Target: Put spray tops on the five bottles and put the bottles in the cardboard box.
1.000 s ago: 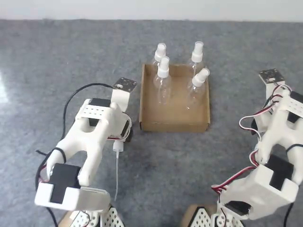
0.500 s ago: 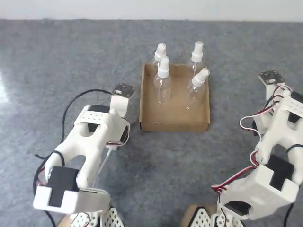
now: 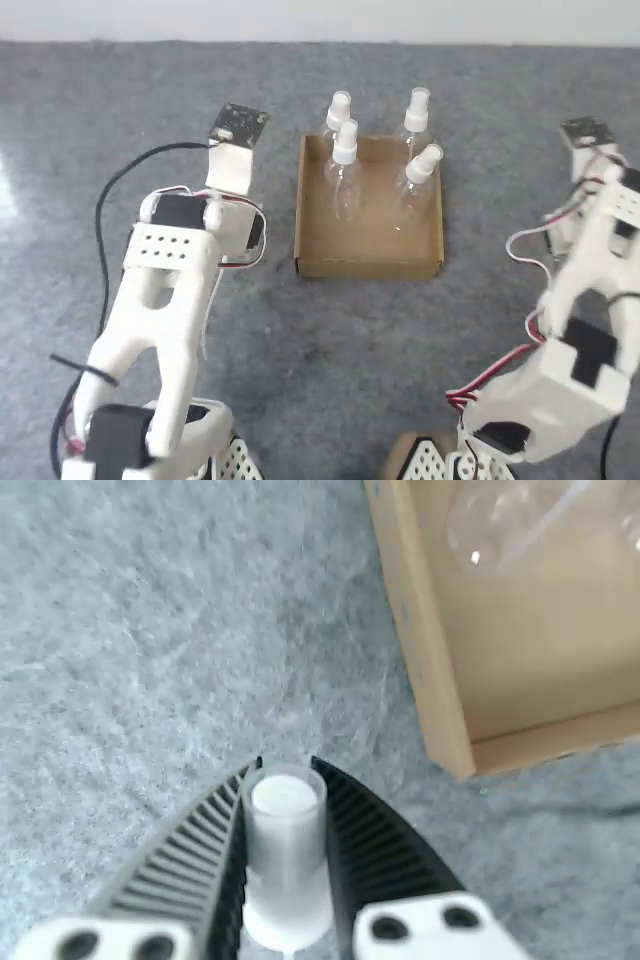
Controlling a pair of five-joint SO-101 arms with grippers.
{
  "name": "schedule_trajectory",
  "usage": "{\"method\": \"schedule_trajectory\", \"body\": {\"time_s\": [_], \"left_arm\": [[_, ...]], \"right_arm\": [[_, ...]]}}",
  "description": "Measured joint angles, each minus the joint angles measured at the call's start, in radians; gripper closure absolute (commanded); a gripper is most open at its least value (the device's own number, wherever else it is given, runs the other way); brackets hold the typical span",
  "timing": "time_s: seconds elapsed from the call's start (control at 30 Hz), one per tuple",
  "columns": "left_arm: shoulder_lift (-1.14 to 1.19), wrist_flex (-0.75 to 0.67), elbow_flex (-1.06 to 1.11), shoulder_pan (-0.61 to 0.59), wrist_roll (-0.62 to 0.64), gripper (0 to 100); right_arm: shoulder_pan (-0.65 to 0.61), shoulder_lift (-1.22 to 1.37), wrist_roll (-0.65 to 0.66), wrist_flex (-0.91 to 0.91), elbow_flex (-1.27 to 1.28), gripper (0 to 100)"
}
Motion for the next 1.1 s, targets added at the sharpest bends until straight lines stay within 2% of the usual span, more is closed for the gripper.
{"method": "schedule_trajectory", "body": {"time_s": [0.23,0.47,0.7,0.93,1.1], "left_arm": [[-0.021,0.0,0.0,-0.008,0.006,98],[-0.023,0.0,0.0,-0.006,0.005,98],[-0.023,0.011,-0.034,-0.008,0.005,98],[-0.023,0.126,-0.212,-0.054,0.005,98],[-0.023,0.15,-0.219,-0.083,0.005,98]], "right_arm": [[-0.034,0.198,-0.083,0.006,-0.109,72.8],[-0.025,0.322,-0.11,0.015,-0.204,99.6],[-0.003,0.322,-0.112,0.074,-0.275,99.3],[-0.058,0.064,-0.149,0.157,-0.338,99.3],[-0.064,0.032,-0.129,0.166,-0.336,99.3]]}}
